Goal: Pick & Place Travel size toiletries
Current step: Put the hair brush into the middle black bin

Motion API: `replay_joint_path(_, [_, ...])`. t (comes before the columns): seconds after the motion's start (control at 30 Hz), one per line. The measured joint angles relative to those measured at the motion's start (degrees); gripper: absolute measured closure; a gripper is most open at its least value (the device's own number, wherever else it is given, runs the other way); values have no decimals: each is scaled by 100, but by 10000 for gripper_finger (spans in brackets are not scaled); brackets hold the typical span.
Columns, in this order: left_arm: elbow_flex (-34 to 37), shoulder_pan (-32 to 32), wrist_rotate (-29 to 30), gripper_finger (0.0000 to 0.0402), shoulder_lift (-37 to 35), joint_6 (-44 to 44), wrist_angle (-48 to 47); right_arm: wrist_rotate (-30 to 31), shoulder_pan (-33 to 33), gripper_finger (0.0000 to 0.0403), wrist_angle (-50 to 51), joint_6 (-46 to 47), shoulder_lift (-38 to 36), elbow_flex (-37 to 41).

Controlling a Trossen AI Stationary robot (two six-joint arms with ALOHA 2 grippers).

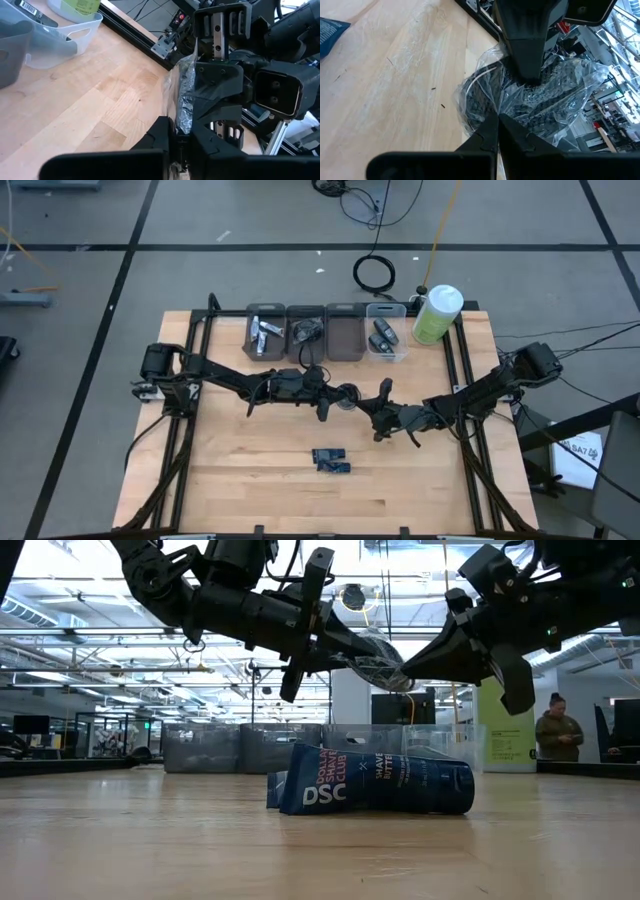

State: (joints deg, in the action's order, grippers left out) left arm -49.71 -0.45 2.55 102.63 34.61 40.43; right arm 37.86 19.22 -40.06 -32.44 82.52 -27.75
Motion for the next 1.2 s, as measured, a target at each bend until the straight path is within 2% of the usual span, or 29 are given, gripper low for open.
replay_joint_path(0.17, [0, 5, -2, 389, 0, 7, 1, -21, 0, 401, -2, 199, 0, 0])
replay_joint_path(0.27, [0, 7, 2, 374, 0, 11, -1, -34, 0, 387, -6, 386, 0, 0])
replay_joint_path(0.4, [0, 7, 27, 364, 0, 13, 4, -49, 0, 350, -121, 848, 0, 0])
replay_joint_path(0.6, [0, 18, 11, 390, 0, -207, 6, -293, -2, 272, -134, 1734, -243, 0])
replay_joint_path(0.77, [0, 56, -8, 371, 0, -478, -42, -998, -1, 221, 230, 2364, -949, -2])
replay_joint_path(0.87, [0, 108, 4, 381, 0, -565, -90, -1484, 0, 203, 562, 2668, -1417, -2])
replay_joint_path(1.03, [2, 151, 7, 385, -74, -767, -339, -2293, 1, 193, 1089, 3034, -2174, 104])
replay_joint_path(1.2, [4, 146, -96, 382, -680, -1075, -1162, -2466, -50, 201, 859, 3278, -3129, 954])
